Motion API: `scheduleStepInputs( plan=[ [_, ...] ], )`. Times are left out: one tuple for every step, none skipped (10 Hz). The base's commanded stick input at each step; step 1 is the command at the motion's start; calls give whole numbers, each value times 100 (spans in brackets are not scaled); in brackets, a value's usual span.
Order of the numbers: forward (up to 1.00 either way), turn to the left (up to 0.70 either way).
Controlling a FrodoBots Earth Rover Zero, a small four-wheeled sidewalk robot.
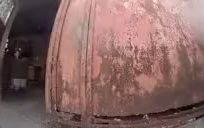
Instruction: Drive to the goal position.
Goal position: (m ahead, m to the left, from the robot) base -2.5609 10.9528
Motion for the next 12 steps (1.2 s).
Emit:
scheduleStepInputs(
  plan=[
    [6, 0],
    [6, 0],
    [5, 0],
    [5, 0],
    [6, 0],
    [6, 0],
    [6, 0],
    [5, 0],
    [6, 0],
    [6, 0],
    [6, 0],
    [6, 0]
  ],
)
